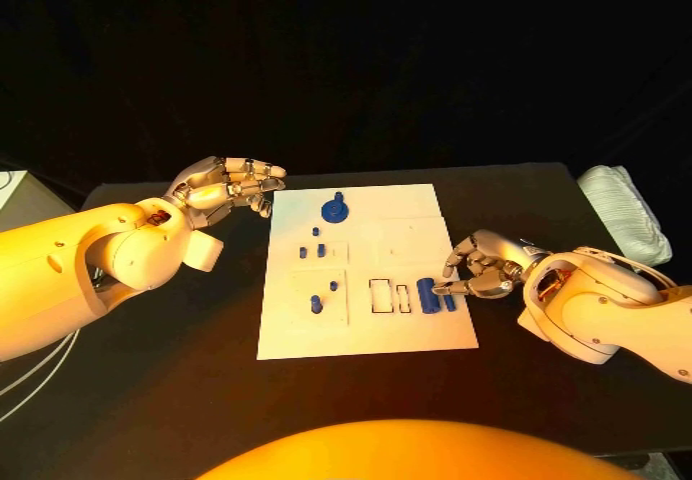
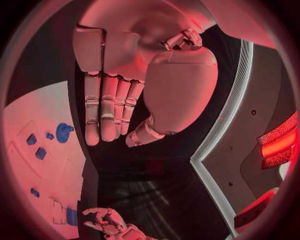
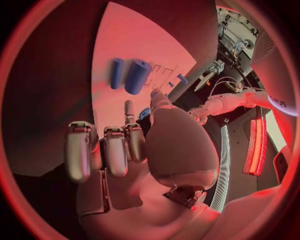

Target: Assemble the parts on the task board

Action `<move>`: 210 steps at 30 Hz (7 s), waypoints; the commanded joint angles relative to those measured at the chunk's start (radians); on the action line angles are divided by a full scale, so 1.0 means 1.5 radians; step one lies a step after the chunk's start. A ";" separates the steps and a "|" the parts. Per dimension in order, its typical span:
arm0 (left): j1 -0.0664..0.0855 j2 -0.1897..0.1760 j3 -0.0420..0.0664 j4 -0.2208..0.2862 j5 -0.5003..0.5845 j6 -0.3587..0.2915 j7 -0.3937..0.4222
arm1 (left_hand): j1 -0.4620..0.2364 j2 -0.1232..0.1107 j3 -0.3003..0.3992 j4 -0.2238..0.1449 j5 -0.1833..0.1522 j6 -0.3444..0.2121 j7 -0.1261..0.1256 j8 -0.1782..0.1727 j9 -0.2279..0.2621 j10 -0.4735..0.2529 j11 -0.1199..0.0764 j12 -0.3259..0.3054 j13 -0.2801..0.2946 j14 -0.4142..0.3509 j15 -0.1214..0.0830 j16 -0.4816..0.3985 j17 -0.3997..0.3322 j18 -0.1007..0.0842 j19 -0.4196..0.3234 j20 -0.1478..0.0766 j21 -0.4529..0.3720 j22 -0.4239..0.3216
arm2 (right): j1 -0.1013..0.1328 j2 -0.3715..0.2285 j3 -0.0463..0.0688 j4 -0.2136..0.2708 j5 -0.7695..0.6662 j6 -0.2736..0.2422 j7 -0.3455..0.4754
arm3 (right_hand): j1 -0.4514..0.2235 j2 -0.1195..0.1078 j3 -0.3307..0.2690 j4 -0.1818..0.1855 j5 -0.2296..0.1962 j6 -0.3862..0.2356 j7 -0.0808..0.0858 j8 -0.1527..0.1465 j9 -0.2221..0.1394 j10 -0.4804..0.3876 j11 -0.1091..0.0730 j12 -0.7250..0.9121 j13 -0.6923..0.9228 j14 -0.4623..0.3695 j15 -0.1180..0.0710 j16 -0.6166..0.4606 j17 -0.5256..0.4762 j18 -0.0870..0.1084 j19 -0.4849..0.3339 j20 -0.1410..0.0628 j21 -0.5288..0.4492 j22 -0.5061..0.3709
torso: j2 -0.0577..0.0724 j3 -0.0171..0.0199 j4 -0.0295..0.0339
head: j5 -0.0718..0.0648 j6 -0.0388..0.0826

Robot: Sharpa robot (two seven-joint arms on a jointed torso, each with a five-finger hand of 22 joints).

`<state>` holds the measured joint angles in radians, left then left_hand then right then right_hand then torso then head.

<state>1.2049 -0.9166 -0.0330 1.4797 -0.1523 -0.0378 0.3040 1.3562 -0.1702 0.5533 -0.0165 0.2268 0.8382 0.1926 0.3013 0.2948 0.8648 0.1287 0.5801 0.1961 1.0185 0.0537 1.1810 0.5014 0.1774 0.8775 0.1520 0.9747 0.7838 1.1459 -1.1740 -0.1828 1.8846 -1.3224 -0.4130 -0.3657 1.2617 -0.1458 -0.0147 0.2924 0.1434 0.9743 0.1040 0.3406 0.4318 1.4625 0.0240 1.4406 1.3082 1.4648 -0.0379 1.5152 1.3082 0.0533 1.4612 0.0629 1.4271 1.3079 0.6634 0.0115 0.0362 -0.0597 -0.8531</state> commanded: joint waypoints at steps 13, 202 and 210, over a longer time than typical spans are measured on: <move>-0.001 -0.003 0.000 0.003 -0.001 0.011 0.009 | 0.002 0.001 -0.004 0.000 0.003 -0.005 0.001 0.003 0.000 -0.005 0.001 0.002 -0.001 0.001 0.002 -0.004 -0.001 0.005 0.006 0.001 -0.003 -0.001 | -0.031 0.042 -0.001 -0.018 -0.079 0.009 -0.066 | -0.030 0.017 -0.053 0.002 0.023 0.009 -0.008 0.019 0.003 0.023 -0.005 0.022 0.098 0.056 -0.009 0.011 0.099 -0.018 0.042 -0.004 0.020 0.129 | 0.000 -0.0004 -0.0011 | 0.003 -0.006; -0.002 -0.013 0.000 0.007 -0.001 0.018 0.004 | 0.004 0.003 -0.004 0.001 0.004 -0.007 0.001 0.008 0.000 -0.009 0.002 0.006 -0.001 0.000 0.003 -0.004 -0.002 0.005 0.007 0.001 -0.006 -0.003 | -0.037 -0.024 -0.004 -0.012 -0.070 -0.053 -0.020 | 0.015 -0.002 0.009 -0.001 -0.016 0.013 -0.018 0.066 -0.018 0.031 -0.016 -0.005 0.121 0.060 -0.018 0.017 0.122 -0.026 0.056 -0.014 0.049 0.158 | -0.001 0.0018 -0.0062 | -0.009 -0.005; -0.002 -0.014 0.000 0.008 -0.001 0.019 0.002 | 0.004 0.003 -0.004 0.001 0.004 -0.007 0.001 0.008 0.000 -0.009 0.002 0.006 -0.001 0.000 0.003 -0.004 -0.002 0.005 0.007 0.001 -0.006 -0.003 | -0.055 -0.003 -0.009 -0.027 -0.085 -0.040 -0.051 | 0.008 -0.010 0.009 0.000 -0.012 0.015 -0.017 0.064 -0.019 0.030 -0.014 -0.007 0.120 0.060 -0.016 0.016 0.121 -0.025 0.055 -0.013 0.047 0.157 | 0.001 0.0008 -0.0048 | -0.009 -0.004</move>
<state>1.2019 -0.9381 -0.0331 1.4881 -0.1532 -0.0234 0.2936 1.3562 -0.1702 0.5533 -0.0166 0.2268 0.8346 0.1962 0.3092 0.2948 0.8579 0.1285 0.5838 0.1951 1.0185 0.0537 1.1810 0.4997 0.1774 0.8810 0.1555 0.9711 0.7807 1.0678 -1.1834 -0.1947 1.8472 -1.4055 -0.4995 -0.4073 1.2741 -0.1531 -0.0076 0.2913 0.1221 1.0007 0.0745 0.4430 0.4044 1.4649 -0.0049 1.4346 1.3073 1.4684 -0.0696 1.5439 1.3075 0.0143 1.4643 0.0381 1.5005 1.3078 0.6629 0.0139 0.0280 -0.0743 -0.8583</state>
